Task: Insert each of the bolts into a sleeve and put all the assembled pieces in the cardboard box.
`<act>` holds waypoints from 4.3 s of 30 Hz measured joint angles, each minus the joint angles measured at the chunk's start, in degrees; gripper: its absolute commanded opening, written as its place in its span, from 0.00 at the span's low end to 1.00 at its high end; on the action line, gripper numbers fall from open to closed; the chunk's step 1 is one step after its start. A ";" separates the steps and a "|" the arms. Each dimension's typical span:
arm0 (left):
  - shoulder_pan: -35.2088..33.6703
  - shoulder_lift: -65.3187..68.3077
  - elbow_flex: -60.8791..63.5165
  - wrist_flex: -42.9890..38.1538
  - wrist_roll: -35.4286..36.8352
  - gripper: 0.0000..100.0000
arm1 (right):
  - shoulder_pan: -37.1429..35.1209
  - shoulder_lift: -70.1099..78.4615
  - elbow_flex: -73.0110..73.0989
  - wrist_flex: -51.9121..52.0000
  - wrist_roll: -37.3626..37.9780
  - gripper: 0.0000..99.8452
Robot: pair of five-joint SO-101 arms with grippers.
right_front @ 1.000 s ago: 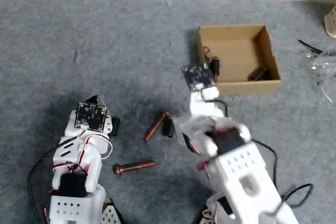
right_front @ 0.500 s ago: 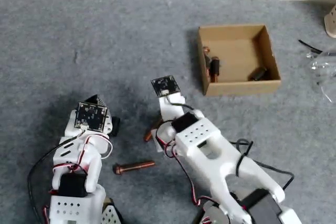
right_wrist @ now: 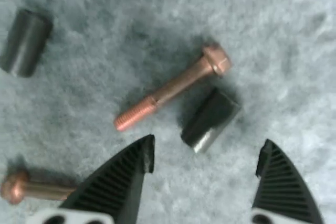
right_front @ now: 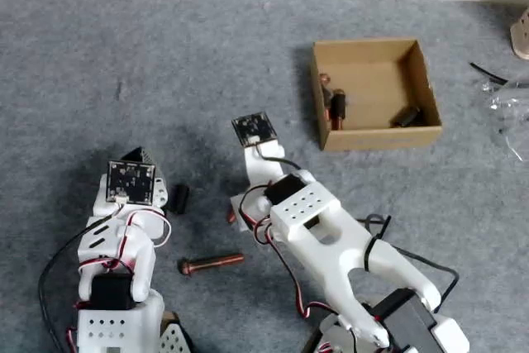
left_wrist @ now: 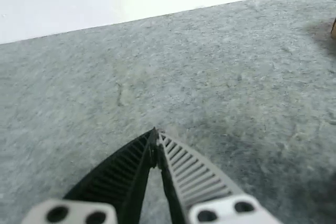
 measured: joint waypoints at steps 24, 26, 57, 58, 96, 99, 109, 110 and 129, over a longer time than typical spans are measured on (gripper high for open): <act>0.00 0.00 0.00 -0.35 0.00 0.01 | 5.19 0.00 1.76 -5.36 0.00 0.15; 0.00 0.00 0.00 -0.35 0.00 0.01 | 5.19 0.00 3.43 -5.36 0.00 0.15; 0.00 0.00 0.00 -0.35 0.00 0.01 | 11.16 12.22 -0.53 -6.24 2.37 0.00; 0.00 0.00 0.00 -0.35 0.00 0.01 | 11.43 12.22 -0.53 -6.24 3.87 0.00; 21.89 0.00 -1.76 7.03 -12.04 0.05 | 19.34 -40.09 37.01 -27.87 12.40 0.00; 23.65 2.29 -1.85 7.12 -12.48 0.05 | 22.33 -46.33 40.35 -29.54 12.40 0.00; 31.12 40.26 -23.74 7.12 -12.66 0.05 | 24.44 -58.90 46.77 -30.95 12.40 0.00; 31.30 45.27 -26.46 7.12 -12.66 0.05 | 24.97 -59.08 46.86 -30.95 12.40 0.00; 35.25 96.26 -54.42 7.56 -12.66 0.14 | 26.29 -59.25 46.86 -30.95 12.40 0.00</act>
